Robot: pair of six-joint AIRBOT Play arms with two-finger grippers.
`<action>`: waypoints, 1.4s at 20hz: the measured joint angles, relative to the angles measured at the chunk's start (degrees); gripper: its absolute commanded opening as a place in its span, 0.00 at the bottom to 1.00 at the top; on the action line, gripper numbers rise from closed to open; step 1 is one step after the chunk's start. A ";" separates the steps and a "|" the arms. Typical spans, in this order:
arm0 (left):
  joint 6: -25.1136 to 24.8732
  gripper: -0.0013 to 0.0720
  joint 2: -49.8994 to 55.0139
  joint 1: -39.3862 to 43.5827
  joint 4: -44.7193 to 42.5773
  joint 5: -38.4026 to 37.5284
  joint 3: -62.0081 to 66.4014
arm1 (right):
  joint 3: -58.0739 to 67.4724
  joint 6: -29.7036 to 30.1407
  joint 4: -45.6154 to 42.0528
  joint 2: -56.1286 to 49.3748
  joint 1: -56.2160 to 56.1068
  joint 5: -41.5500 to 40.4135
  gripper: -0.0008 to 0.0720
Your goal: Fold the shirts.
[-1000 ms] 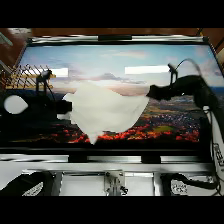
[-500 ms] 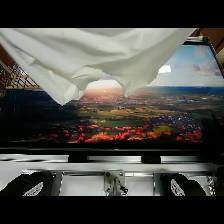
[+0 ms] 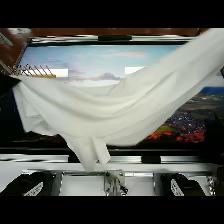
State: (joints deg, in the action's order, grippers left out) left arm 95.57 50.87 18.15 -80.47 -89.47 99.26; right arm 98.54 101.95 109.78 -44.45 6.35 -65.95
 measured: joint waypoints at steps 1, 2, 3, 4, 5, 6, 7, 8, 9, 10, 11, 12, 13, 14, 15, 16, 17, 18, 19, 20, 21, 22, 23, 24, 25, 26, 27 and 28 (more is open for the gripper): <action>0.02 0.06 0.02 0.00 -1.05 1.03 -3.63 | -2.05 -0.87 -1.40 -0.66 0.00 -3.96 0.09; 0.04 0.06 0.22 0.00 -1.86 2.80 -7.61 | -4.83 -1.42 -2.45 -1.33 0.00 -6.80 0.09; 0.07 0.06 0.72 0.00 -2.36 5.11 -11.30 | -8.39 -1.95 -3.10 -1.95 -0.02 -8.61 0.09; 0.24 0.06 1.75 0.00 -2.58 7.89 -15.02 | -12.04 -2.34 -3.15 -2.49 -0.02 -8.55 0.09; 0.46 0.06 3.08 0.00 -2.69 10.56 -17.90 | -15.93 -2.51 -3.10 -3.45 -0.07 -7.54 0.09; 0.70 0.06 5.07 0.00 -2.64 13.53 -20.17 | -19.28 -2.84 -3.06 -4.70 -0.11 -5.75 0.09; 0.87 0.06 7.39 0.00 -2.43 16.04 -21.57 | -22.18 -3.02 -2.82 -6.16 -0.13 -3.43 0.09; 0.98 0.06 10.03 0.00 -1.99 18.43 -22.38 | -24.13 -3.39 -2.38 -7.80 -0.13 -0.74 0.09; 1.11 0.06 12.94 0.00 -1.64 21.00 -22.69 | -25.75 -3.89 -2.21 -9.92 -0.13 1.79 0.09; 1.14 0.07 15.69 0.00 -1.33 22.82 -22.73 | -26.82 -4.50 -2.21 -11.85 -0.11 3.93 0.09; 1.22 0.07 18.38 0.00 -1.16 24.63 -22.56 | -27.58 -5.27 -1.97 -13.75 -0.13 6.67 0.09; 1.29 0.07 21.24 0.00 -1.05 26.40 -22.21 | -28.17 -5.92 -1.75 -15.65 -0.13 8.46 0.09; 1.42 0.18 24.04 0.00 -0.87 27.56 -21.84 | -28.63 -6.73 -1.68 -17.55 -0.11 9.44 0.09; 1.88 0.48 26.32 0.00 -0.72 28.20 -21.49 | -28.89 -7.08 -1.22 -19.19 -0.11 10.71 0.09; 2.60 0.76 28.41 -0.02 -0.50 28.72 -21.11 | -29.11 -7.41 -0.87 -20.61 -0.13 11.32 0.09; 3.10 0.86 30.03 -0.11 -0.24 28.74 -20.76 | -29.33 -7.82 -0.83 -21.88 -0.13 11.21 0.09; 3.26 0.86 31.23 -0.42 -0.13 27.93 -20.26 | -29.40 -7.89 -0.63 -22.64 -0.13 11.47 0.09; 3.23 0.86 32.09 -1.14 -0.09 26.40 -19.34 | -29.46 -7.93 -0.63 -23.21 -0.13 11.54 0.09; 2.99 0.86 32.68 -2.23 -0.09 23.89 -18.23 | -29.55 -8.15 -0.68 -23.74 -0.11 11.37 0.09; 2.43 0.83 32.98 -3.82 -0.24 20.55 -16.85 | -29.57 -8.15 -0.74 -24.00 -0.13 10.95 0.09; 1.55 0.83 32.76 -5.64 -0.39 16.92 -15.76 | -29.59 -8.17 -0.79 -24.24 -0.11 10.51 0.09; 0.59 0.83 32.13 -7.32 -0.46 13.75 -15.39 | -29.68 -8.20 -1.11 -24.44 -0.11 9.44 0.09; -0.35 0.83 30.82 -9.01 -0.42 11.10 -15.85 | -29.68 -8.20 -1.33 -24.57 -0.11 8.66 0.09; -1.16 0.84 29.09 -10.23 0.22 9.38 -17.29 | -29.66 -8.20 -1.44 -24.63 -0.11 7.76 0.09; -1.88 0.86 26.86 -11.19 1.70 8.22 -20.09 | -29.68 -8.17 -1.77 -24.74 -0.11 6.80 0.09; -2.40 0.86 24.52 -11.76 3.41 8.02 -23.76 | -29.68 -8.09 -1.86 -24.79 -0.11 6.05 0.09; -2.80 0.86 21.92 -12.20 5.79 8.74 -28.57 | -29.68 -8.00 -1.95 -24.79 -0.11 5.60 0.09; -3.02 0.87 19.80 -12.31 8.59 10.67 -33.48 | -29.68 -7.87 -2.12 -24.85 -0.13 5.01 0.09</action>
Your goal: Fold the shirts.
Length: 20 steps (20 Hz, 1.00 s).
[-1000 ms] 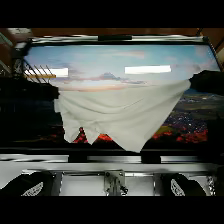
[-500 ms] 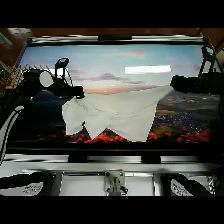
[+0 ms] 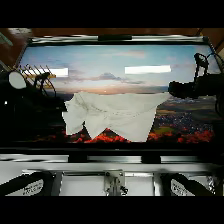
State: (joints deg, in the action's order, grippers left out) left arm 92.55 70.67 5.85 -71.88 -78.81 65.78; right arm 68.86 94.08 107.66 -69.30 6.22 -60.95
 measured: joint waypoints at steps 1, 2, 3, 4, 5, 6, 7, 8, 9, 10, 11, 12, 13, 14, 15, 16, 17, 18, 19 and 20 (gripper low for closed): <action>-0.22 0.91 -1.92 0.00 3.52 2.54 -5.42 | 0.00 0.04 -0.04 -0.02 0.02 -0.13 0.09; -0.46 0.95 -3.15 0.02 6.99 5.33 -10.08 | 0.00 0.07 -0.04 -0.02 0.02 -0.44 0.09; -0.96 0.95 -4.04 0.02 10.80 8.66 -14.82 | 0.00 0.11 -0.07 -0.04 0.02 -0.74 0.09; -1.51 0.95 -4.61 0.04 14.14 11.39 -18.36 | 0.00 0.15 -0.07 -0.04 0.02 -0.87 0.09; -2.05 0.95 -4.90 0.42 17.25 14.34 -21.53 | 0.00 0.17 -0.07 -0.04 0.00 -1.14 0.09; -2.54 0.95 -4.98 0.96 19.67 16.74 -23.93 | 0.00 0.17 -0.07 -0.07 0.02 -1.14 0.09; -2.91 0.94 -4.76 1.79 21.62 18.86 -25.83 | 0.00 0.20 -0.07 -0.07 0.02 -1.14 0.09; -3.21 0.94 -4.31 2.75 23.04 20.92 -27.04 | 0.00 0.20 -0.09 -0.07 0.02 -1.14 0.09; -3.37 0.94 -3.61 3.93 24.59 22.80 -28.00 | 0.00 0.20 -0.07 -0.07 0.02 -1.14 0.09; -3.52 0.94 -2.78 5.14 25.73 24.48 -28.68 | 0.00 0.20 -0.07 -0.07 0.02 -1.11 0.09; -3.69 0.94 -1.84 6.49 27.19 26.18 -29.14 | 0.00 0.20 -0.07 -0.07 0.02 -1.11 0.09; -3.85 0.94 -0.96 7.74 28.48 27.87 -29.49 | 0.00 0.22 -0.07 -0.07 0.02 -1.09 0.09; -4.00 0.94 -0.04 9.03 29.64 29.40 -29.75 | 0.00 0.22 -0.07 -0.07 0.02 -1.11 0.09; -4.09 0.94 0.87 10.19 30.64 30.88 -29.92 | 0.00 0.22 -0.07 -0.04 0.02 -1.09 0.09; -4.15 0.94 1.64 11.04 31.98 31.80 -29.97 | 0.00 0.22 -0.09 -0.07 0.02 -1.11 0.09; -4.17 0.91 2.45 11.78 33.40 32.92 -30.05 | 0.00 0.22 -0.07 -0.04 0.02 -1.09 0.09; -4.17 0.83 2.99 12.31 33.94 33.81 -30.01 | 0.00 0.22 -0.07 -0.07 0.02 -1.11 0.09; -4.22 0.79 3.61 12.61 34.32 34.86 -29.92 | 0.00 0.22 -0.02 -0.04 0.00 -1.11 0.09; -4.20 0.56 4.02 12.83 34.62 36.04 -29.68 | 0.00 0.22 0.04 -0.07 0.00 -1.14 0.09; -4.31 0.29 4.52 13.09 34.29 37.44 -29.24 | 0.00 0.22 0.13 -0.04 0.02 -1.22 0.09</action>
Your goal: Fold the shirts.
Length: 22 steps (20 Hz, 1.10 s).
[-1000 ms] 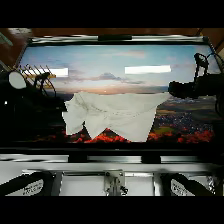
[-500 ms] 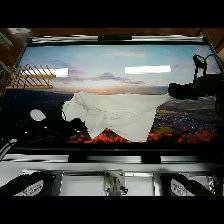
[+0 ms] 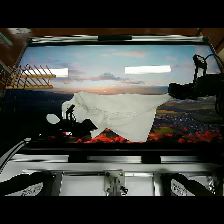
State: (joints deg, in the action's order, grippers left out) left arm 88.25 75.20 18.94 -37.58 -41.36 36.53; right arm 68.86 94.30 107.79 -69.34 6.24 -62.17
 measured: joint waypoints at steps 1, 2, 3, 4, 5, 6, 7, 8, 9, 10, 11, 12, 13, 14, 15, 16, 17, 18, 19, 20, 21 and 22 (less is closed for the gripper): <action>-0.07 0.09 0.26 0.09 -0.85 1.05 0.59 | 0.00 0.00 0.11 -0.02 -0.02 -0.04 0.09; -0.20 0.06 0.37 0.02 -0.55 1.44 1.55 | 0.00 0.00 0.22 -0.02 0.00 -0.33 0.09; -1.09 0.06 0.35 0.15 0.07 1.97 2.97 | 0.00 0.00 0.66 0.02 0.00 -0.26 0.09; -2.67 0.06 0.22 0.07 0.17 1.44 4.85 | 0.00 0.24 1.49 0.24 0.00 -0.26 0.09; -4.59 0.06 -0.26 -0.20 0.17 0.15 7.21 | 0.04 1.03 2.78 0.83 0.00 0.02 0.09; -6.58 0.06 -1.18 -0.68 0.15 -0.50 10.58 | 0.33 2.19 3.85 1.68 -0.02 0.63 0.09; -8.04 0.06 -2.38 -1.33 -0.87 -1.53 14.23 | 1.09 3.85 4.83 2.97 -0.02 1.57 0.09; -9.22 0.06 -4.00 -2.21 -2.54 -2.67 19.08 | 2.23 5.55 5.31 4.48 0.00 2.67 0.09; -10.10 0.06 -5.77 -3.21 -4.02 -3.34 24.24 | 4.02 7.32 5.79 6.34 0.02 3.93 0.09; -10.78 0.06 -7.76 -4.59 -5.86 -3.78 30.60 | 6.23 8.66 6.21 8.35 0.02 5.40 0.09; -11.26 0.06 -9.64 -6.08 -7.26 -4.20 37.09 | 9.01 9.77 6.58 10.73 0.04 7.54 0.09; -11.67 0.06 -11.63 -7.82 -8.15 -4.22 44.50 | 11.76 10.51 6.99 13.00 0.11 9.31 0.09; -11.98 0.06 -13.27 -9.53 -9.05 -4.33 51.36 | 14.78 11.10 7.52 15.58 0.11 11.63 0.09; -12.11 0.06 -14.80 -11.39 -9.84 -4.33 58.60 | 17.55 11.54 7.87 18.14 0.11 13.81 0.09; -12.20 0.06 -16.28 -13.03 -10.23 -4.28 65.37 | 19.93 11.96 8.04 20.41 0.11 15.37 0.09; -12.24 0.06 -17.66 -14.23 -10.29 -4.26 70.77 | 22.16 12.07 8.31 22.73 0.11 16.87 0.09; -12.28 0.06 -19.06 -15.30 -10.47 -4.20 74.95 | 23.78 12.09 8.44 24.85 0.11 17.75 0.09; -12.35 0.06 -20.72 -16.31 -11.06 -4.00 78.16 | 25.09 12.02 8.59 26.99 0.11 18.40 0.09; -12.37 0.06 -22.32 -17.11 -11.98 -3.52 80.21 | 25.94 11.89 8.68 28.87 0.11 18.88 0.09; -12.37 0.06 -24.06 -17.79 -13.27 -2.82 81.55 | 26.58 11.72 8.68 30.60 0.11 19.23 0.09; -12.33 0.06 -25.73 -18.29 -15.19 -2.43 82.25 | 27.08 11.37 8.68 32.26 0.11 19.32 0.09; -11.61 0.06 -26.88 -18.64 -17.46 -1.68 82.53 | 27.47 11.19 8.76 33.62 0.11 19.41 0.09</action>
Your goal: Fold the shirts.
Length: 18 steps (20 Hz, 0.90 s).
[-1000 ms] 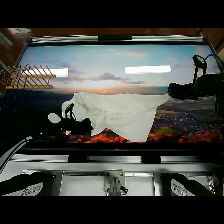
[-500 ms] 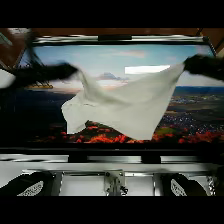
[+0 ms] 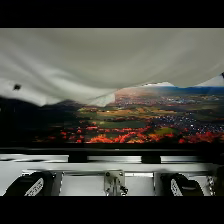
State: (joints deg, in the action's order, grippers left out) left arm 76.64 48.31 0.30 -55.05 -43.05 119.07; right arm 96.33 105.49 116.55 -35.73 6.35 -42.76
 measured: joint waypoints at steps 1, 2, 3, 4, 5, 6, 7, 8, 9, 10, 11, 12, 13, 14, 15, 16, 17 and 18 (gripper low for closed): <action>1.22 0.06 -0.85 -0.31 -3.10 0.55 0.09 | 0.20 -0.42 0.09 0.90 0.00 0.04 0.09; 2.49 0.06 -1.38 -0.44 -5.81 1.09 0.02 | 0.37 -0.98 -0.02 1.51 0.00 -0.15 0.09; 3.48 0.06 -1.73 -0.63 -8.50 1.92 -0.22 | 0.48 -1.40 -0.07 1.84 0.00 -0.57 0.09; 4.22 0.06 -1.92 -0.70 -10.43 2.93 -0.59 | 0.59 -1.77 -0.07 1.99 0.00 -1.31 0.09; 4.81 0.06 -1.79 -0.72 -12.04 3.82 -0.96 | 0.68 -2.19 -0.13 1.81 0.00 -2.08 0.09; 5.29 0.06 -1.31 -0.76 -13.22 4.55 -1.29 | 0.72 -2.80 -0.79 1.29 0.00 -3.50 0.09; 5.57 0.06 -0.50 -0.85 -14.56 4.98 -1.60 | 0.74 -3.34 -1.77 0.52 0.00 -5.33 0.09; 5.77 0.06 0.46 -0.87 -15.54 5.38 -1.81 | 0.74 -4.22 -3.08 -0.59 0.00 -7.48 0.09; 5.99 0.06 1.64 -0.90 -16.15 5.57 -2.05 | 0.76 -4.98 -4.50 -1.95 -0.02 -9.86 0.09; 6.14 0.06 3.13 -0.92 -16.70 5.44 -2.43 | 0.76 -5.79 -6.01 -3.72 -0.02 -12.52 0.09; 6.25 0.06 4.74 -0.94 -17.07 4.98 -2.89 | 0.74 -6.43 -7.74 -6.08 -0.02 -15.76 0.09; 6.36 0.06 6.69 -0.94 -17.44 3.85 -3.56 | 0.74 -7.02 -9.31 -8.81 -0.02 -18.97 0.09; 6.45 0.06 8.94 -0.94 -17.68 2.27 -4.48 | 0.74 -7.58 -10.84 -11.76 -0.02 -21.75 0.09; 6.54 0.06 11.13 -0.94 -17.90 0.33 -5.53 | 0.74 -8.09 -12.48 -15.32 -0.02 -24.52 0.09; 6.56 0.06 13.51 -0.94 -18.01 -1.51 -6.75 | 0.74 -8.81 -13.88 -18.88 -0.09 -26.47 0.09; 6.56 0.06 15.93 -0.87 -18.01 -2.91 -8.04 | 0.72 -9.27 -15.06 -22.86 -0.09 -27.89 0.09; 6.56 0.06 18.75 -0.81 -18.12 -4.70 -9.53 | 0.72 -9.57 -15.78 -26.56 -0.09 -28.55 0.09; 6.58 0.06 21.55 -0.68 -18.25 -5.70 -10.75 | 0.72 -10.01 -16.44 -30.75 -0.09 -28.50 0.09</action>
State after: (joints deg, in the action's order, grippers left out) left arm 83.22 69.87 -0.38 -73.30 -48.75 108.31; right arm 97.06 95.48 100.12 -66.48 6.26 -71.26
